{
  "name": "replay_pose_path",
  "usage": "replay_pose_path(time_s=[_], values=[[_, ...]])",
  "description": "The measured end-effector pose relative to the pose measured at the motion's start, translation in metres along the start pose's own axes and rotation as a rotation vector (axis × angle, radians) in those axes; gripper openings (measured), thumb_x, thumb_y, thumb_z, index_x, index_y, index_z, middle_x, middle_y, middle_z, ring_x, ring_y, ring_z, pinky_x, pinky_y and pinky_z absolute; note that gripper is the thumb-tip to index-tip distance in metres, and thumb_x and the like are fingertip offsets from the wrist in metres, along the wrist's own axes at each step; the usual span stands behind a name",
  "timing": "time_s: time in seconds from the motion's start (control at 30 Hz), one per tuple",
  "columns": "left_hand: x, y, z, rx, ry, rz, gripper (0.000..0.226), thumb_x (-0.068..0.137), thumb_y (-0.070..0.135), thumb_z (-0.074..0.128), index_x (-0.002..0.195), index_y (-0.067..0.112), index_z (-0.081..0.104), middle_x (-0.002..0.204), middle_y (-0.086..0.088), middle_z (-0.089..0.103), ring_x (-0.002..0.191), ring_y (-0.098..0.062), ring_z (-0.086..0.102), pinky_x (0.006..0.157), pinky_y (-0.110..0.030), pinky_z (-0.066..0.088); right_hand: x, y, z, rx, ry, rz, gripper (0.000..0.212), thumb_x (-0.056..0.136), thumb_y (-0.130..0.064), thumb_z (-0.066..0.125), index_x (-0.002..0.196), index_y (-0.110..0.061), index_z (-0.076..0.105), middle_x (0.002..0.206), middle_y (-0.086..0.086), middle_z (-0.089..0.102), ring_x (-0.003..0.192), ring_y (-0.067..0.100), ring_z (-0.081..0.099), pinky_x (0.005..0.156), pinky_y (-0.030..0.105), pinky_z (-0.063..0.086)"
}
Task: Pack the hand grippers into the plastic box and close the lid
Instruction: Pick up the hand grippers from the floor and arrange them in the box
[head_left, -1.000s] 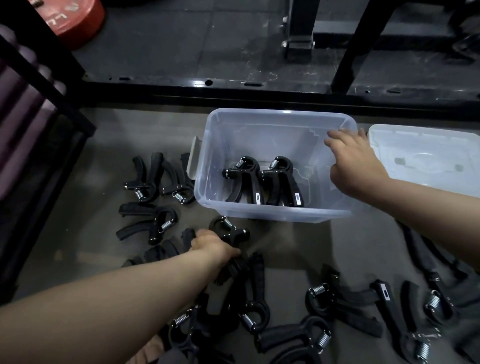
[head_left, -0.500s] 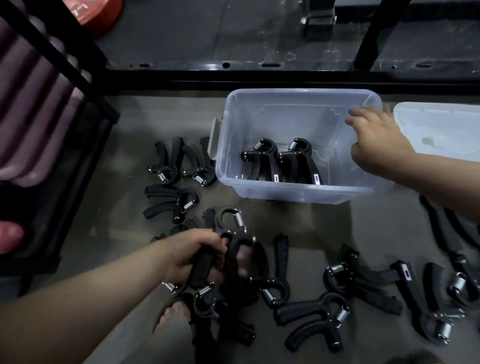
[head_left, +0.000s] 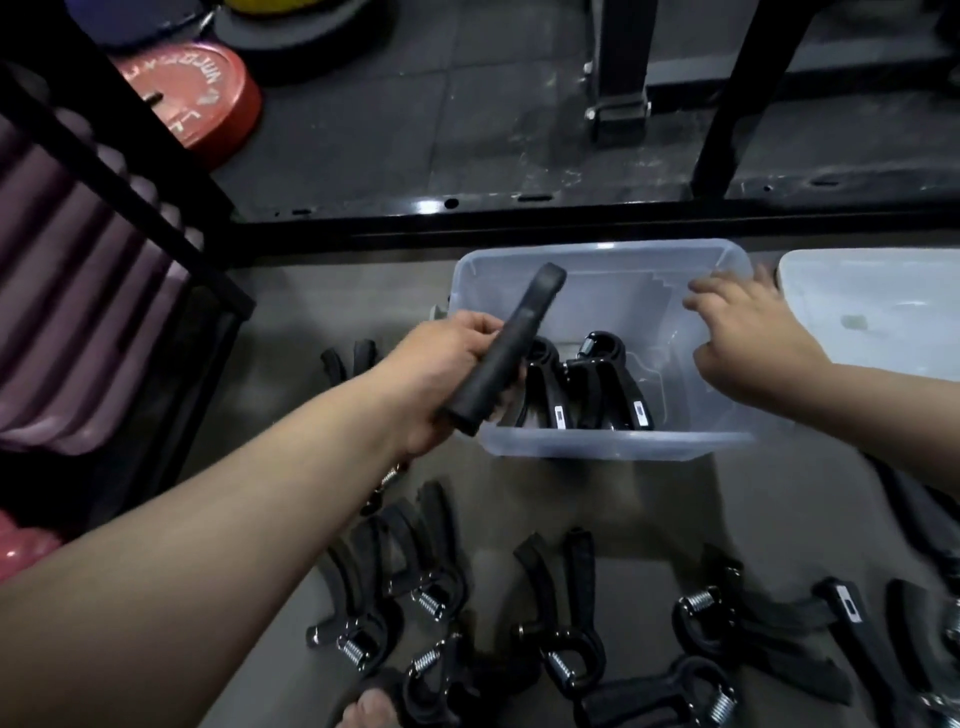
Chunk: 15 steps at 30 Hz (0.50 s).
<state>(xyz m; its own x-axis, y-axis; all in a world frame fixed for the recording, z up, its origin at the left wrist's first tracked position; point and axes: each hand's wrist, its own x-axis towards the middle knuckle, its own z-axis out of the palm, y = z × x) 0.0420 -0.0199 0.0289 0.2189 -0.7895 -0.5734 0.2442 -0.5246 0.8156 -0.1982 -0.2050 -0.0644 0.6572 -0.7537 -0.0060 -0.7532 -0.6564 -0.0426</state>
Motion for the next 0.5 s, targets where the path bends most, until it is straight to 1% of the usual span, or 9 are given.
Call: replay_pose_path(time_s=[0.07, 0.13, 0.2, 0.23, 0.27, 0.3, 0.37, 0.43, 0.5], values=[[0.027, -0.001, 0.014, 0.185, 0.128, 0.055, 0.006, 0.097, 0.012, 0.051, 0.103, 0.012, 0.052, 0.084, -0.013, 0.059, 0.058, -0.016, 0.052, 0.046, -0.024, 0.041, -0.001, 0.0, 0.0, 0.017, 0.02, -0.011, 0.07, 0.064, -0.019, 0.041, 0.129, 0.0, 0.058, 0.143, 0.018, 0.05, 0.139, 0.034, 0.036, 0.119, 0.051, 0.008], [0.052, -0.009, 0.024, 0.288, 0.205, 0.033, 0.004, 0.096, 0.013, 0.054, 0.099, 0.015, 0.051, 0.082, -0.008, 0.058, 0.062, -0.015, 0.052, 0.051, -0.024, 0.042, -0.002, 0.001, 0.001, 0.041, 0.033, -0.02, 0.066, 0.065, -0.018, 0.044, 0.126, 0.001, 0.06, 0.14, 0.018, 0.052, 0.137, 0.035, 0.038, 0.119, 0.051, 0.008], [0.076, -0.022, 0.029, 0.361, 0.264, -0.013, 0.013, 0.092, 0.007, 0.055, 0.089, 0.018, 0.051, 0.085, -0.009, 0.06, 0.069, -0.019, 0.055, 0.059, -0.026, 0.046, -0.002, 0.002, 0.002, 0.056, 0.042, -0.024, 0.057, 0.07, -0.012, 0.056, 0.125, 0.001, 0.061, 0.139, 0.018, 0.053, 0.137, 0.034, 0.039, 0.12, 0.05, 0.009], [0.086, -0.029, 0.03, 0.401, 0.288, -0.027, 0.018, 0.09, 0.004, 0.055, 0.085, 0.02, 0.05, 0.087, -0.01, 0.061, 0.074, -0.022, 0.057, 0.063, -0.028, 0.047, -0.002, 0.003, 0.003, 0.059, 0.041, -0.024, 0.056, 0.07, -0.008, 0.061, 0.125, 0.0, 0.061, 0.139, 0.017, 0.053, 0.137, 0.034, 0.039, 0.12, 0.05, 0.009], [0.095, -0.035, 0.03, 0.451, 0.308, -0.04, 0.018, 0.088, 0.003, 0.056, 0.083, 0.02, 0.051, 0.089, -0.01, 0.062, 0.077, -0.024, 0.058, 0.063, -0.027, 0.047, -0.001, 0.003, 0.003, 0.062, 0.036, -0.024, 0.056, 0.069, -0.007, 0.064, 0.125, -0.001, 0.061, 0.14, 0.016, 0.053, 0.138, 0.033, 0.038, 0.12, 0.049, 0.008], [0.103, -0.041, 0.03, 0.493, 0.325, -0.044, 0.017, 0.087, 0.003, 0.056, 0.083, 0.019, 0.053, 0.089, -0.01, 0.062, 0.078, -0.024, 0.059, 0.06, -0.025, 0.046, -0.001, 0.002, 0.003, 0.062, 0.032, -0.024, 0.056, 0.069, -0.006, 0.065, 0.125, -0.002, 0.061, 0.14, 0.015, 0.053, 0.138, 0.032, 0.037, 0.12, 0.049, 0.008], [0.113, -0.05, 0.027, 0.555, 0.348, -0.064, 0.012, 0.085, 0.005, 0.058, 0.089, 0.015, 0.057, 0.088, -0.009, 0.061, 0.075, -0.024, 0.058, 0.051, -0.023, 0.042, 0.0, 0.003, 0.004, 0.06, 0.03, -0.024, 0.055, 0.069, -0.008, 0.065, 0.124, -0.004, 0.062, 0.14, 0.013, 0.053, 0.139, 0.031, 0.037, 0.12, 0.048, 0.007], [0.121, -0.059, 0.02, 0.618, 0.365, -0.107, 0.022, 0.079, 0.007, 0.058, 0.1, 0.012, 0.056, 0.095, -0.012, 0.061, 0.078, -0.026, 0.059, 0.053, -0.025, 0.044, 0.0, 0.004, 0.004, 0.061, 0.037, -0.03, 0.053, 0.07, -0.01, 0.066, 0.123, -0.005, 0.064, 0.139, 0.012, 0.054, 0.139, 0.03, 0.037, 0.12, 0.048, 0.008], [0.125, -0.062, 0.018, 0.732, 0.351, -0.156, 0.034, 0.074, 0.007, 0.056, 0.108, 0.008, 0.055, 0.101, -0.014, 0.062, 0.082, -0.027, 0.06, 0.061, -0.031, 0.051, 0.0, 0.004, 0.003, 0.062, 0.048, -0.03, 0.051, 0.071, -0.011, 0.067, 0.122, -0.006, 0.064, 0.139, 0.011, 0.054, 0.139, 0.03, 0.037, 0.12, 0.048, 0.008]])
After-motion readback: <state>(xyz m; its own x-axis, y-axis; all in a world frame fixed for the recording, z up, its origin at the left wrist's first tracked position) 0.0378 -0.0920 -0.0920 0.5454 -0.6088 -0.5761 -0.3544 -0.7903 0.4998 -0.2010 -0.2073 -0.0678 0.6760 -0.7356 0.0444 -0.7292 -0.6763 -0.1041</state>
